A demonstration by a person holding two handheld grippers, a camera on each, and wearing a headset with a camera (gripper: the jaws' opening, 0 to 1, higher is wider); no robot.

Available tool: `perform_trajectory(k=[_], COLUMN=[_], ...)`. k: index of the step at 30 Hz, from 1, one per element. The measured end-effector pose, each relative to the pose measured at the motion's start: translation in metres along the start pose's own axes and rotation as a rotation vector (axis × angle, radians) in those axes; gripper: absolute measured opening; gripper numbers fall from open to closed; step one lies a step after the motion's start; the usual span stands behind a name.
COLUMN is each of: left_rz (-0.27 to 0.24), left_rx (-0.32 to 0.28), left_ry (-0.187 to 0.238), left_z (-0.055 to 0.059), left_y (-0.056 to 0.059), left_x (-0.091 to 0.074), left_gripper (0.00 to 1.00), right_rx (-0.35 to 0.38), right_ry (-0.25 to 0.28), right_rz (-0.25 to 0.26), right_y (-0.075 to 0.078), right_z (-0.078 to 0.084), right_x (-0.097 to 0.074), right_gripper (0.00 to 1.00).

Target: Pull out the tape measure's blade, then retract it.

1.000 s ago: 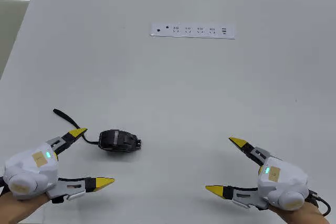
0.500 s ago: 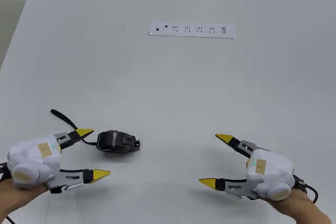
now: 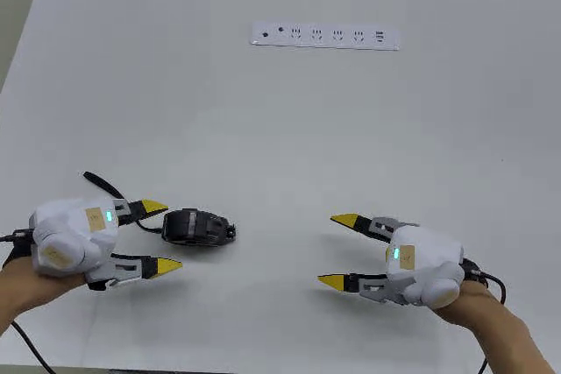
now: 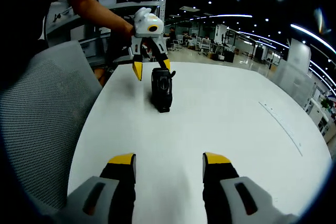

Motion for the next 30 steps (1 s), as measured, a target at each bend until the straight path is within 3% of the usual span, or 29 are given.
perform_trajectory(k=[13, 24, 30], left_rz=[0.067, 0.108, 0.117], left_rx=[0.041, 0.044, 0.031], left_ry=[-0.084, -0.102, -0.092], left_z=[0.006, 0.008, 0.011], left_y=[-0.013, -0.015, -0.015], left_x=[0.007, 0.014, 0.016], left_gripper=[0.37, 0.3, 0.28], right_rx=[-0.017, -0.017, -0.011], right_ry=[0.019, 0.024, 0.027], right_rz=[-0.072, -0.11, -0.124], right_y=[0.003, 0.004, 0.003], right_z=[-0.01, -0.015, -0.017], right_x=[0.031, 0.054, 0.069], right_gripper=[0.41, 0.35, 0.32])
Point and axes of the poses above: the centre of the closed fingertips' face, and the gripper's own axes: x roughly forward along the fingers, y roughly to its right, z roughly out of its underside, the point moved 6 cm from there along -x, roughly backward along the fingers, and after that the axes turned 8 degrees about y, right-handed, at the moved point
